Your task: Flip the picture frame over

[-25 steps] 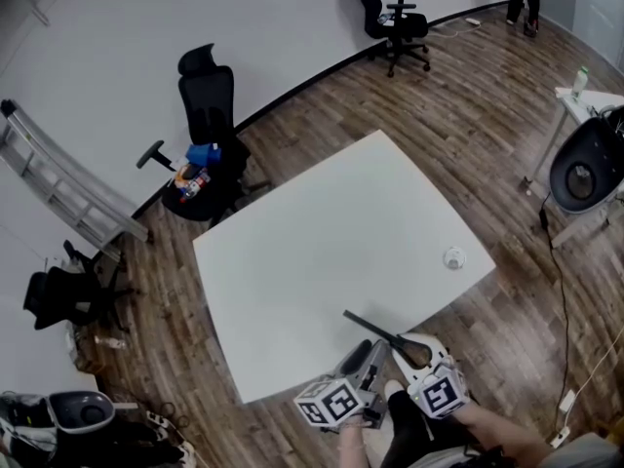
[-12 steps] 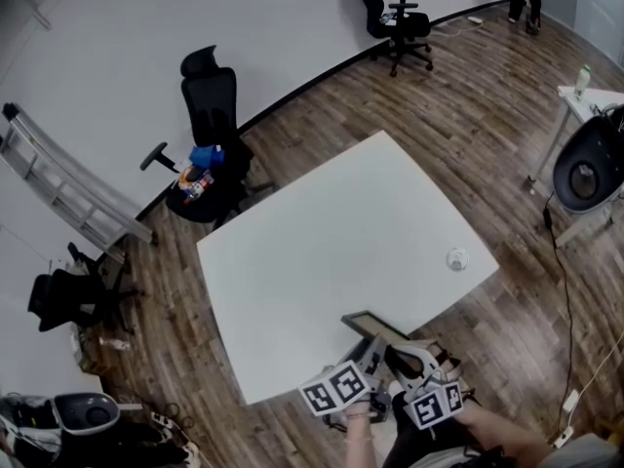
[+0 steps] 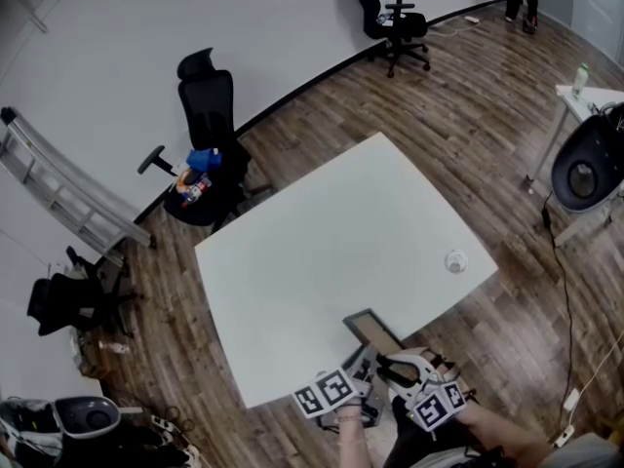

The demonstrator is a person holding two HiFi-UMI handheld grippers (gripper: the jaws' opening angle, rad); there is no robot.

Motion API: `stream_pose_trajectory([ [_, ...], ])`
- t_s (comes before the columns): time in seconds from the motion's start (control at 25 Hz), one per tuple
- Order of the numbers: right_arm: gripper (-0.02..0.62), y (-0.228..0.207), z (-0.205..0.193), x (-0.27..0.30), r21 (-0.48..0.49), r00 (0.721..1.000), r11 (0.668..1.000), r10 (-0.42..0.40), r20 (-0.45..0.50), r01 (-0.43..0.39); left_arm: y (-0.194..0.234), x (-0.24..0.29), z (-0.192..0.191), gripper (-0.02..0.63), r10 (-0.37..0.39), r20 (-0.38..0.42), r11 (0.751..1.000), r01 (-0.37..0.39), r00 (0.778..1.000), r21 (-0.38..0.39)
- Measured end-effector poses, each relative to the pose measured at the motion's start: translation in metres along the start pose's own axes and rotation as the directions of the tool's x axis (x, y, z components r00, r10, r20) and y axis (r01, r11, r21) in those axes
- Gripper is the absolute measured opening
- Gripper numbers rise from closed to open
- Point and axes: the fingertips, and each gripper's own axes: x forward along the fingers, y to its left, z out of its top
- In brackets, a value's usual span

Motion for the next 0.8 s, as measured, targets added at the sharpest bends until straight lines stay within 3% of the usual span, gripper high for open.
stream_pose_trajectory([
  [0.08, 0.133, -0.001, 0.005, -0.006, 0.057, 0.999, 0.998, 0.015, 0.035, -0.017, 0.006, 0.000, -0.001, 0.091, 0.000, 0.001, 1.000, 0.000, 1.000, -0.009],
  [0.16, 0.133, -0.017, 0.002, -0.015, 0.161, 0.999, 0.986, -0.036, 0.034, 0.030, 0.012, -0.003, -0.001, 0.084, 0.008, -0.003, 1.000, -0.008, 1.000, -0.004],
  [0.24, 0.133, -0.042, -0.018, -0.023, 0.320, 0.992, 0.939, -0.129, -0.006, 0.124, 0.018, -0.006, -0.001, 0.080, 0.012, -0.012, 1.000, -0.012, 1.000, 0.002],
  [0.32, 0.133, -0.058, -0.049, -0.025, 0.430, 0.983, 0.884, -0.156, -0.099, 0.184, 0.027, -0.010, -0.003, 0.077, 0.030, -0.023, 0.999, -0.029, 0.999, 0.021],
  [0.4, 0.133, -0.058, -0.076, -0.024, 0.435, 0.973, 0.879, -0.121, -0.196, 0.197, 0.037, -0.012, -0.009, 0.071, 0.057, -0.044, 0.997, -0.054, 0.997, 0.059],
  [0.52, 0.133, -0.050, -0.096, -0.016, 0.427, 0.963, 0.889, -0.051, -0.264, 0.164, 0.048, -0.011, -0.014, 0.066, 0.064, -0.070, 0.995, -0.058, 0.995, 0.078],
  [0.8, 0.135, -0.043, -0.109, 0.017, 0.551, 0.949, 0.826, 0.070, -0.308, 0.117, 0.061, -0.003, -0.010, 0.064, 0.097, -0.098, 0.991, -0.087, 0.990, 0.100],
])
